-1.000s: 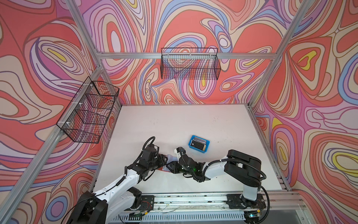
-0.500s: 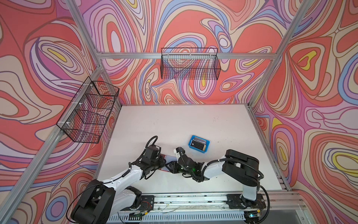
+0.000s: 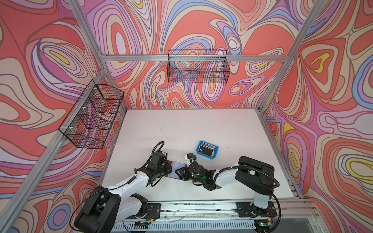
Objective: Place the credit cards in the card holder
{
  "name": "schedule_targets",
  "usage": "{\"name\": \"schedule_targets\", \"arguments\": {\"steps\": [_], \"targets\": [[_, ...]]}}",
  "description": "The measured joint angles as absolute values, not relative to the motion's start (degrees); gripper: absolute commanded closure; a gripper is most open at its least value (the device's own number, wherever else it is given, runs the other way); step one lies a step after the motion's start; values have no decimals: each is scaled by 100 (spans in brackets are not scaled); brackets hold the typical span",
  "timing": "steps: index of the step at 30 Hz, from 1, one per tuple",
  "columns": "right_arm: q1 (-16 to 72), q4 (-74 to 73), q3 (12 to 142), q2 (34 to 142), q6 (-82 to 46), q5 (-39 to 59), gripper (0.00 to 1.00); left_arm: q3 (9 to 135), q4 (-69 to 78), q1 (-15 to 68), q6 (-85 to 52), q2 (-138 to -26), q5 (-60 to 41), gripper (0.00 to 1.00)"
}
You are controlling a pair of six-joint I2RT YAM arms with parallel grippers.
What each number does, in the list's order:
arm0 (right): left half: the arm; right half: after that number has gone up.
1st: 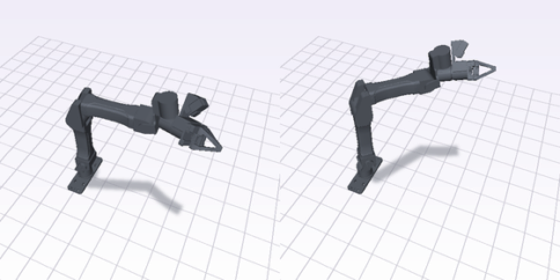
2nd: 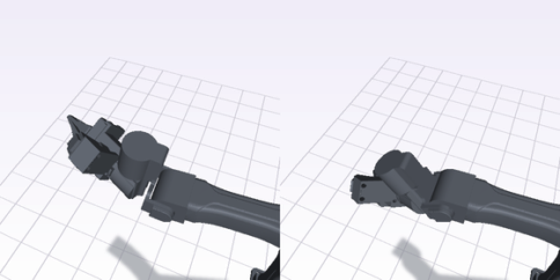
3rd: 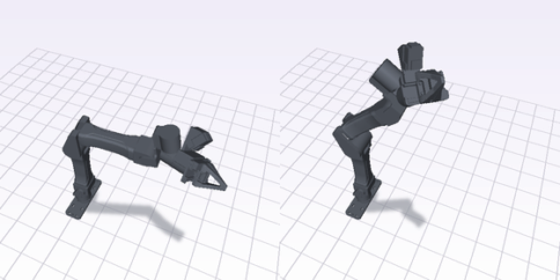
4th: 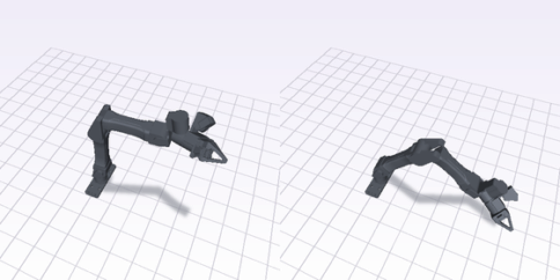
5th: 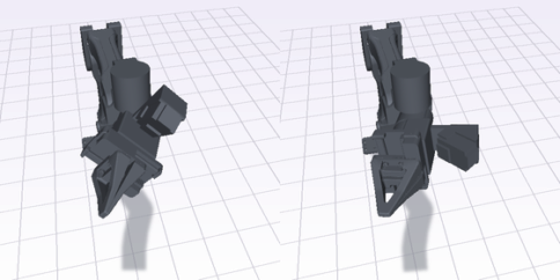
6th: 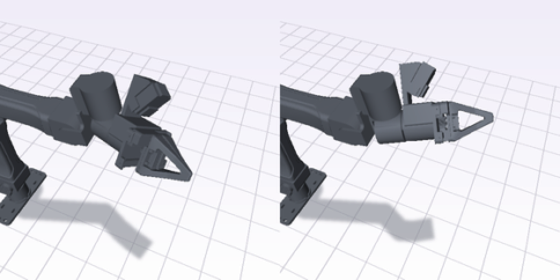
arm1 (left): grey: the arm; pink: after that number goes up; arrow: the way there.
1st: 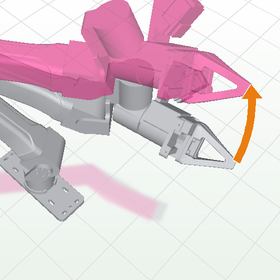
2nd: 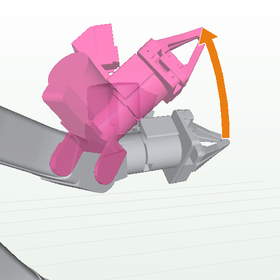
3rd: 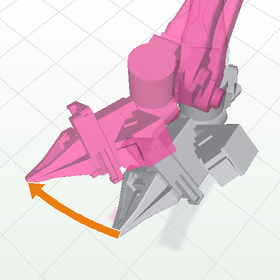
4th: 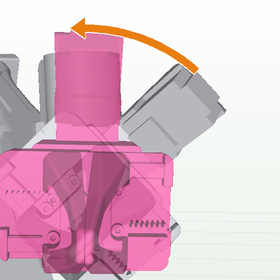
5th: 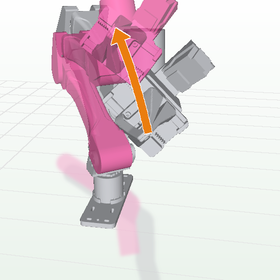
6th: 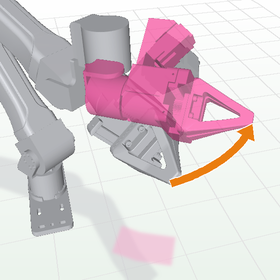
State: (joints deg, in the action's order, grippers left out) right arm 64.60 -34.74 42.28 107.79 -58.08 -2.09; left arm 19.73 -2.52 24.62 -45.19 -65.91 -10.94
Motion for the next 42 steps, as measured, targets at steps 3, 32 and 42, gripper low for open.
{"name": "schedule_targets", "arguments": {"steps": [3,32,42], "targets": [[6460,-3459,4254,10785,-5811,-200,62,1973,-211,2445,-4519,-6622,-1111,82],[6460,-2613,5022,11061,-5714,-316,62,1949,-183,2318,-4497,-6593,-1138,83],[6460,-2609,5022,11054,-5861,-320,62,1907,-189,2220,-4458,-6523,-1188,83]]}}
